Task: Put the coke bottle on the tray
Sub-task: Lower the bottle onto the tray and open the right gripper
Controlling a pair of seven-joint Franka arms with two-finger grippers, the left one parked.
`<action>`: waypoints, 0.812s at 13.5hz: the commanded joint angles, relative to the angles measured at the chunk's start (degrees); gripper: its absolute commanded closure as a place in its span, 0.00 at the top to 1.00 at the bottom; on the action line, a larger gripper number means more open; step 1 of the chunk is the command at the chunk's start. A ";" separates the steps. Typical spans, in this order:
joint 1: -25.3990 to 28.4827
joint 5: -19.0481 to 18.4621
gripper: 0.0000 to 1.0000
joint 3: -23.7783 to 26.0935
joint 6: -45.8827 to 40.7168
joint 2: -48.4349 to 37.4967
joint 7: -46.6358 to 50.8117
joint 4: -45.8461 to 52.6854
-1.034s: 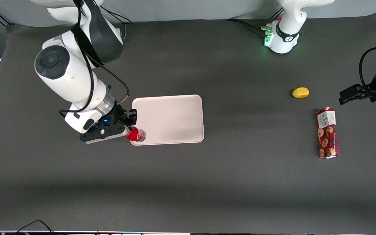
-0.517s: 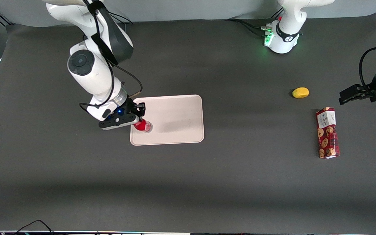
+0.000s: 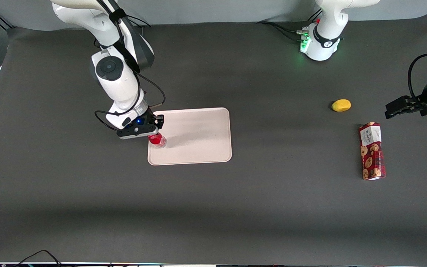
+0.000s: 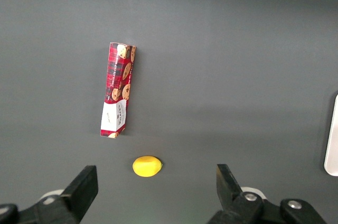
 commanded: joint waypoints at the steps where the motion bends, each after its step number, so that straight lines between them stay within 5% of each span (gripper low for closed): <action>1: -0.17 -1.91 0.00 0.56 5.14 -2.48 3.08 -4.15; 11: -0.87 -5.08 0.00 0.56 11.38 1.21 4.93 -5.82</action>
